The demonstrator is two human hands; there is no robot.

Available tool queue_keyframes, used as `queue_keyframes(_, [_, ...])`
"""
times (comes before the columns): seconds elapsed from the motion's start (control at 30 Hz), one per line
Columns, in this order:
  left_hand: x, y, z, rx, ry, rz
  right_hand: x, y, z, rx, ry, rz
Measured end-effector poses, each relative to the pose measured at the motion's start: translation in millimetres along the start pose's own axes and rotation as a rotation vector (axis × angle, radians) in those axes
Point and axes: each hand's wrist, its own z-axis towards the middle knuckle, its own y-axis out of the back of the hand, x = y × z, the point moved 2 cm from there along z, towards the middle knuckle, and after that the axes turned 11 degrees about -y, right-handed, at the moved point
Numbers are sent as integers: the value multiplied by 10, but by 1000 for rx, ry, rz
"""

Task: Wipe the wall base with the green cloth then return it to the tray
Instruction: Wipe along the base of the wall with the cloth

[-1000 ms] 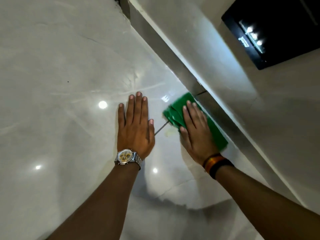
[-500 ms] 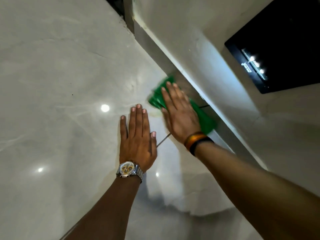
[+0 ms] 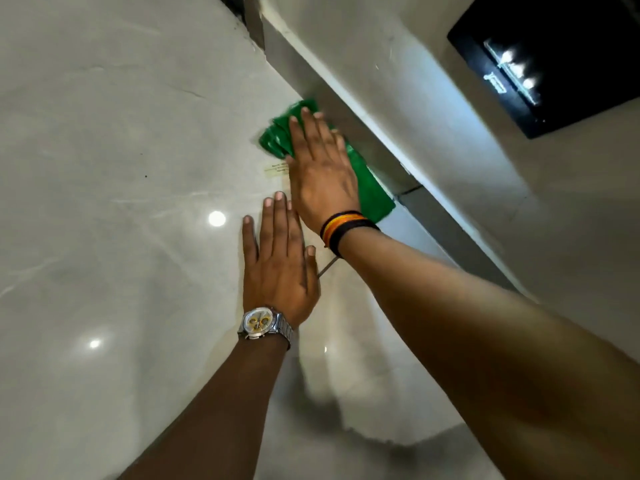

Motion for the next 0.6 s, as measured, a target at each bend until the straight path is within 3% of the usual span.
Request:
queue_keyframes(0.2, [-16, 58, -10, 26, 2, -27, -727, 127, -811, 5, -64, -55])
queue_keyframes(0.43, [-33, 24, -46, -9, 17, 17, -134, 68, -185, -18, 7, 22])
queue_keyframes(0.5, [-91, 12, -113, -24, 56, 7, -359, 49, -450, -47, 84, 25])
queue_keyframes(0.6, [-232, -22, -233, -32, 94, -14, -1095, -4, -1516, -34, 160, -56])
